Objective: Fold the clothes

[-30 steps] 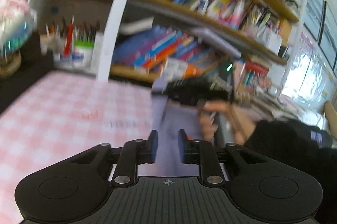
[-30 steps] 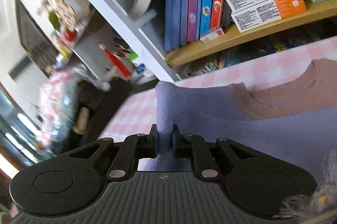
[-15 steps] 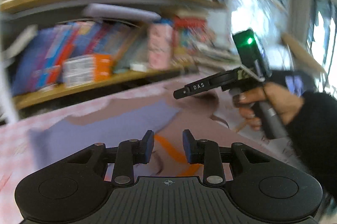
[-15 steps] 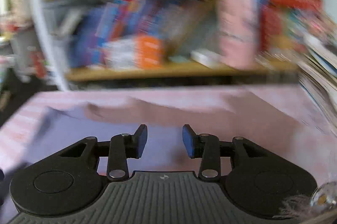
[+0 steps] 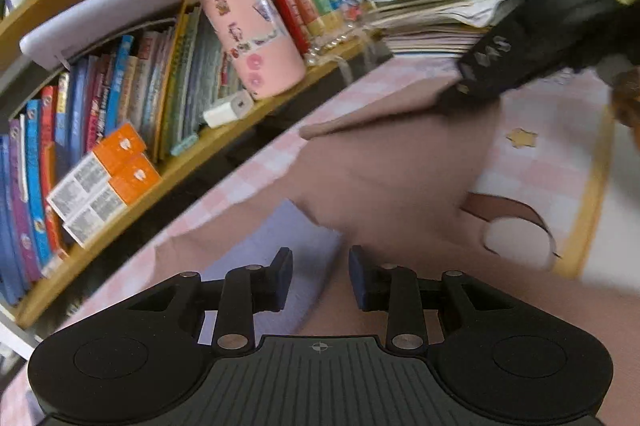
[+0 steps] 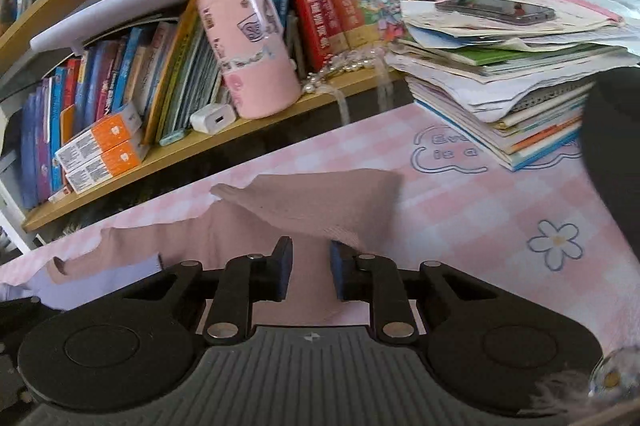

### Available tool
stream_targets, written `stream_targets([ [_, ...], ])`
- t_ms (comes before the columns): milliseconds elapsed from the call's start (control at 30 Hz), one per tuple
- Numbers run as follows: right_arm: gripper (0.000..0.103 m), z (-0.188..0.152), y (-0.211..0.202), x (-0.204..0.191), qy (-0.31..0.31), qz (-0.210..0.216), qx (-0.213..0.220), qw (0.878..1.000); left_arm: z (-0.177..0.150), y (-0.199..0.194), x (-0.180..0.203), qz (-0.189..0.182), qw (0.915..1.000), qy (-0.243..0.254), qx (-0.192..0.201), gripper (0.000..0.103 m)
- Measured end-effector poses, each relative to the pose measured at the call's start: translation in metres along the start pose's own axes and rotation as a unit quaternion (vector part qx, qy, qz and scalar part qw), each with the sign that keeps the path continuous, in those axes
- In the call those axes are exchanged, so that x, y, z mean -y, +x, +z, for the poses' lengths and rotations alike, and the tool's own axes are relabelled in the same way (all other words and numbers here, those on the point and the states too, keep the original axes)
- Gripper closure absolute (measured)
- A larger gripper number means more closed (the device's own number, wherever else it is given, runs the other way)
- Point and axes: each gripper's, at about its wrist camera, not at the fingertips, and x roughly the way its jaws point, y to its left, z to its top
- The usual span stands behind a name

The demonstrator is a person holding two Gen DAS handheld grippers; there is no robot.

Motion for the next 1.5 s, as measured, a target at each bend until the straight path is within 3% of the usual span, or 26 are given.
stream_targets([
  [33,0.084,0.000,0.001,0.001,0.000,-0.002,-0.004,1.000,0.001,0.000,-0.006,0.002,0.9999,-0.010,0.001,0.095],
  [67,0.084,0.000,0.003,0.004,0.001,-0.003,-0.008,1.000,0.001,-0.004,-0.015,0.004,0.9996,-0.026,0.007,0.099],
  [167,0.085,-0.001,0.009,0.010,0.013,-0.008,-0.021,1.000,-0.008,-0.039,-0.060,0.011,0.9928,-0.108,0.051,0.099],
  [333,0.085,-0.004,0.013,0.010,0.013,-0.012,-0.029,0.999,-0.064,-0.128,-0.152,0.079,0.9604,-0.250,0.093,0.099],
  [533,0.083,-0.005,0.013,0.007,0.010,-0.015,-0.028,0.999,-0.160,-0.198,-0.227,0.239,0.9125,-0.332,0.018,0.099],
  [767,0.083,-0.005,0.013,0.008,0.010,-0.014,-0.028,0.999,-0.245,-0.213,-0.257,0.330,0.8626,-0.375,-0.076,0.099],
  [1033,0.084,-0.004,0.008,0.017,0.034,-0.028,-0.018,0.999,-0.263,-0.244,-0.272,0.418,0.8210,-0.384,-0.061,0.099],
  [1100,0.084,-0.004,0.008,0.019,0.040,-0.028,-0.017,0.999,-0.261,-0.248,-0.273,0.417,0.8189,-0.389,-0.060,0.093],
  [1167,0.082,-0.004,0.008,0.015,0.031,-0.032,-0.019,0.999,-0.258,-0.250,-0.271,0.413,0.8187,-0.394,-0.062,0.093],
  [1200,0.081,-0.005,0.008,0.013,0.023,-0.032,-0.019,0.999,-0.256,-0.250,-0.269,0.406,0.8231,-0.393,-0.062,0.093],
  [1233,0.077,-0.005,0.008,0.010,0.017,-0.032,-0.019,0.999,-0.250,-0.248,-0.260,0.385,0.8367,-0.385,-0.060,0.093],
  [1300,0.072,-0.006,0.008,0.006,0.007,-0.030,-0.020,0.999,-0.236,-0.241,-0.238,0.315,0.8673,-0.383,-0.045,0.091],
  [1367,0.071,-0.007,0.008,0.003,-0.002,-0.032,-0.019,0.999,-0.224,-0.231,-0.218,0.211,0.8878,-0.408,-0.022,0.088],
  [1400,0.071,-0.007,0.008,0.003,-0.004,-0.033,-0.020,0.999,-0.219,-0.223,-0.210,0.167,0.8904,-0.423,-0.017,0.080],
  [1500,0.071,-0.007,0.008,0.004,0.000,-0.030,-0.020,0.999,-0.205,-0.194,-0.191,0.074,0.8862,-0.457,-0.017,0.062],
])
